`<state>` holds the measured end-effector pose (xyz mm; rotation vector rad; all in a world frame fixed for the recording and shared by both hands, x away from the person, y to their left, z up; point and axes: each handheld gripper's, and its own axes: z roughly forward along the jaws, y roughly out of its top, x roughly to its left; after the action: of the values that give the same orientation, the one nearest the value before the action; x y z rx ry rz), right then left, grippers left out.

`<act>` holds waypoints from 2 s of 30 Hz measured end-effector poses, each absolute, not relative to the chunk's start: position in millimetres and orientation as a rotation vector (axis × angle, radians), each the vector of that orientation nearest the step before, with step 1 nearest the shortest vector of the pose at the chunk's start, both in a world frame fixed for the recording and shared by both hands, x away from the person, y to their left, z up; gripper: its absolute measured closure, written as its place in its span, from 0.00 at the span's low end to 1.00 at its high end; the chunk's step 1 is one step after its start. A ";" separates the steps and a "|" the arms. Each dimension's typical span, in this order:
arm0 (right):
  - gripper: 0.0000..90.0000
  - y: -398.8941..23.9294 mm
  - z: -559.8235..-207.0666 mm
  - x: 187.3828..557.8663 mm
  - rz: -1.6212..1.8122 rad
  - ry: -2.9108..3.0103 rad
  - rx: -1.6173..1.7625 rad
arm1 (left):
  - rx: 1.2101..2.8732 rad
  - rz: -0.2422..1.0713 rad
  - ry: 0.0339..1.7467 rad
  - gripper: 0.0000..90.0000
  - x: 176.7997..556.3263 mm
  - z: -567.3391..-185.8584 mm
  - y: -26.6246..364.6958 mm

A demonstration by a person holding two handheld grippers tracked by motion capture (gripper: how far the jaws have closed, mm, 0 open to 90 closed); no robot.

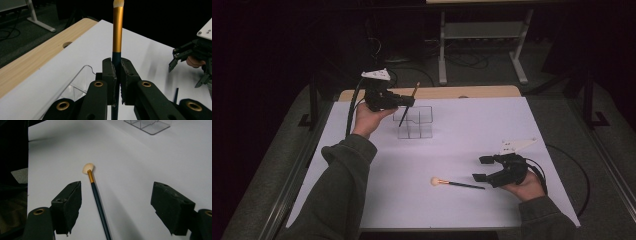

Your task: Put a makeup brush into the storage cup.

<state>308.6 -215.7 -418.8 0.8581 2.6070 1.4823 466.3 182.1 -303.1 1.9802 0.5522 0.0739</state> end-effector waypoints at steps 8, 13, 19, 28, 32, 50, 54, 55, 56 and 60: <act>0.26 -216.0 -419.1 309.2 1.485 2.607 0.858 | 1.965 0.089 0.554 0.93 476.8 -298.7 181.9; 0.26 -216.6 -419.0 309.7 1.489 2.601 0.858 | 1.970 0.095 0.566 0.93 483.3 -298.0 181.7; 0.26 -217.1 -419.1 310.2 1.492 2.602 0.852 | 1.961 0.103 0.574 0.93 489.9 -298.5 182.7; 0.26 -217.2 -418.9 310.1 1.494 2.605 0.855 | 1.968 0.100 0.606 0.93 498.9 -307.8 185.9; 0.26 -217.0 -419.1 310.2 1.495 2.607 0.856 | 1.975 0.105 0.615 0.93 501.5 -310.9 187.0; 0.26 -217.3 -418.9 310.4 1.498 2.605 0.853 | 1.993 0.106 0.645 0.92 510.5 -321.1 191.0; 0.26 -217.3 -418.8 310.3 1.499 2.604 0.853 | 1.993 0.097 0.655 0.92 510.6 -322.9 190.0; 0.26 -217.3 -418.8 310.3 1.498 2.606 0.852 | 1.996 0.096 0.654 0.92 510.8 -323.4 190.0; 0.26 -217.2 -418.9 310.3 1.497 2.607 0.852 | 1.997 0.095 0.653 0.92 511.0 -323.9 189.8; 0.26 -217.3 -418.8 310.3 1.499 2.606 0.852 | 2.002 0.091 0.656 0.92 511.6 -325.6 189.9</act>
<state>310.3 -217.3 -418.8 0.8516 2.6061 1.4988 511.6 189.9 -325.6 2.0024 0.6565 0.0905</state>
